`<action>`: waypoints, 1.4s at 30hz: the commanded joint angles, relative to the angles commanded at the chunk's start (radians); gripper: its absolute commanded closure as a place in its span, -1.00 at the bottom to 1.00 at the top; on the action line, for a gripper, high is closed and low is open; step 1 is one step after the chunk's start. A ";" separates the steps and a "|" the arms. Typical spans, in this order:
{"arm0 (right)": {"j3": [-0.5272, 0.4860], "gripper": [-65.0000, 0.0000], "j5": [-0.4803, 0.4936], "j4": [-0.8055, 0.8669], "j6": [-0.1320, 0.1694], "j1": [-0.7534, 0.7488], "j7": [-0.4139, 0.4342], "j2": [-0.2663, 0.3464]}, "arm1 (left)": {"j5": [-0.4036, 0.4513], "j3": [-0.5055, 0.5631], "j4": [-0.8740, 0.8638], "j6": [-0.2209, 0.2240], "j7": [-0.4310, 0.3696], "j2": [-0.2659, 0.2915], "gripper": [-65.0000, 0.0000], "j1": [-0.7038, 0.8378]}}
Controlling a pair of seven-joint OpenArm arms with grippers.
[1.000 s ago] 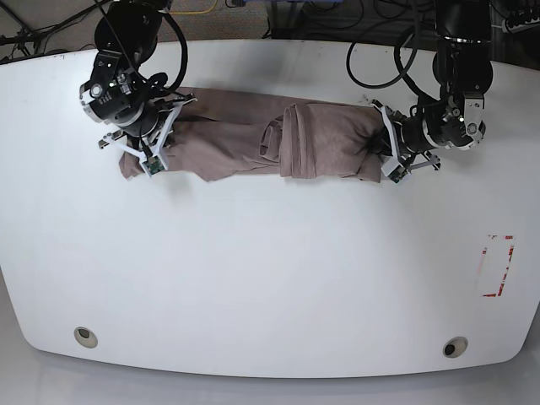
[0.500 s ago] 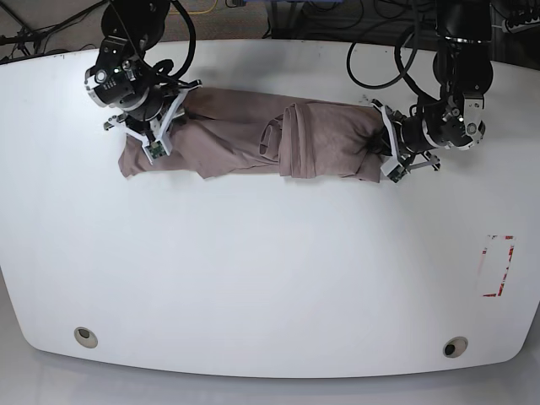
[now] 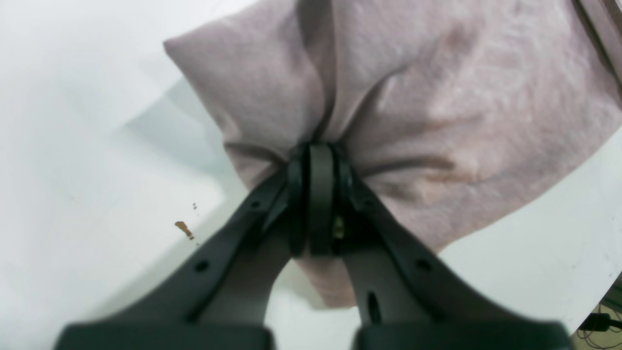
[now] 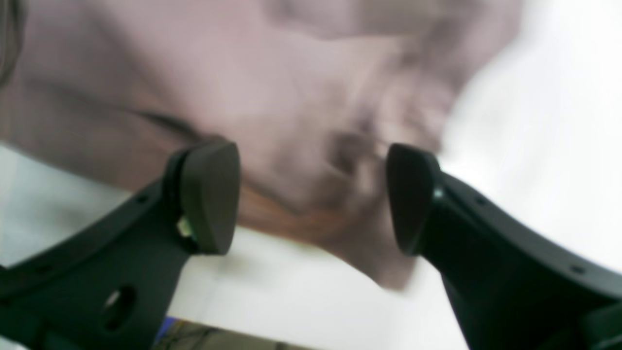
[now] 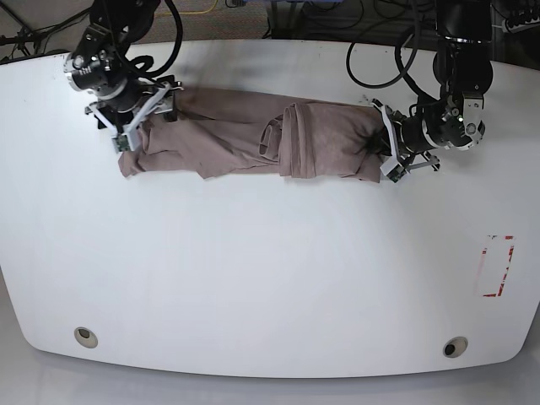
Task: Fold the T-shirt properly
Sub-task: 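Drag the strip's end held by the right gripper outward to straighten it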
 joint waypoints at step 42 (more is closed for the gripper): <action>0.061 -0.84 0.629 -0.635 0.000 0.068 -0.020 0.269 | -0.003 0.000 0.000 0.000 0.000 0.002 1.00 0.000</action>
